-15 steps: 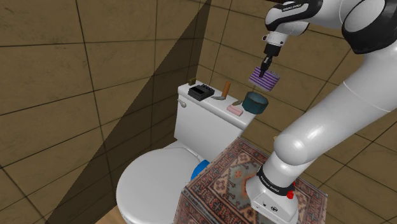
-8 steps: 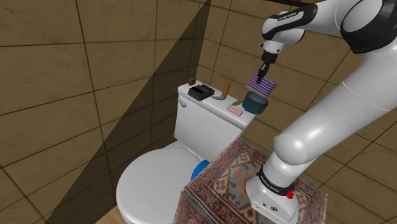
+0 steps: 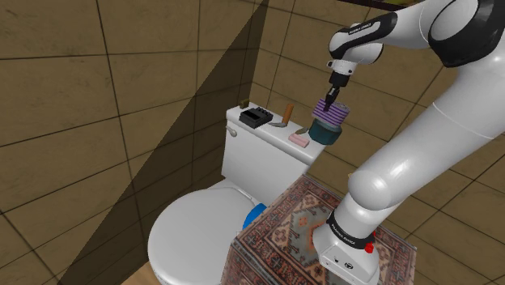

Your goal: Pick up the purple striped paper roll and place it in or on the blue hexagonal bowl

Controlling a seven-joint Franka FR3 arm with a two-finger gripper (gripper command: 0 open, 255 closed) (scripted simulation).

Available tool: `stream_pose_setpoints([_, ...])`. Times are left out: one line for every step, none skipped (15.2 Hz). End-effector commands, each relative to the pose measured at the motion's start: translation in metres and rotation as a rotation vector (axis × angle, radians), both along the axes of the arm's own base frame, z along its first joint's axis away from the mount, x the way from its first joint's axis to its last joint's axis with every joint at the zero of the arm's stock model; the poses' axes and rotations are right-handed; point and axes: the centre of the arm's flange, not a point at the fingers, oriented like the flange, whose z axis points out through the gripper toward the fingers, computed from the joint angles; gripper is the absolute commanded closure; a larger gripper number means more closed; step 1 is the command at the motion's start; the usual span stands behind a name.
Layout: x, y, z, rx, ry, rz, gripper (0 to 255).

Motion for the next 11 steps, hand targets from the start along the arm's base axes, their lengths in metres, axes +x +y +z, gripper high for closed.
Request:
stream_pose_setpoints([-0.0008,0.0004,-0.0024,0.003,0.004,-0.001,255])
stream_pose_setpoints([-0.0008,0.0004,-0.0024,0.003,0.004,-0.001,255])
stream_pose_setpoints([-0.0008,0.0004,-0.0024,0.003,0.004,-0.001,255])
stream_pose_setpoints([-0.0008,0.0004,-0.0024,0.003,0.004,-0.001,255])
stream_pose_setpoints([-0.0008,0.0004,-0.0024,0.003,0.004,-0.001,255])
stream_pose_setpoints([-0.0007,0.0000,-0.0024,0.003,0.004,-0.001,0])
stream_pose_setpoints([-0.0012,0.0002,-0.0021,0.003,0.004,-0.001,0])
stream_pose_setpoints([-0.0014,-0.0001,-0.0023,0.003,0.004,-0.001,0])
stream_pose_setpoints([-0.0012,-0.0003,-0.0024,0.003,0.004,-0.001,0])
stream_pose_setpoints([-0.0011,-0.0001,-0.0024,0.003,0.004,-0.001,0])
stream_pose_setpoints([-0.0008,0.0004,-0.0024,0.003,0.004,-0.001,0])
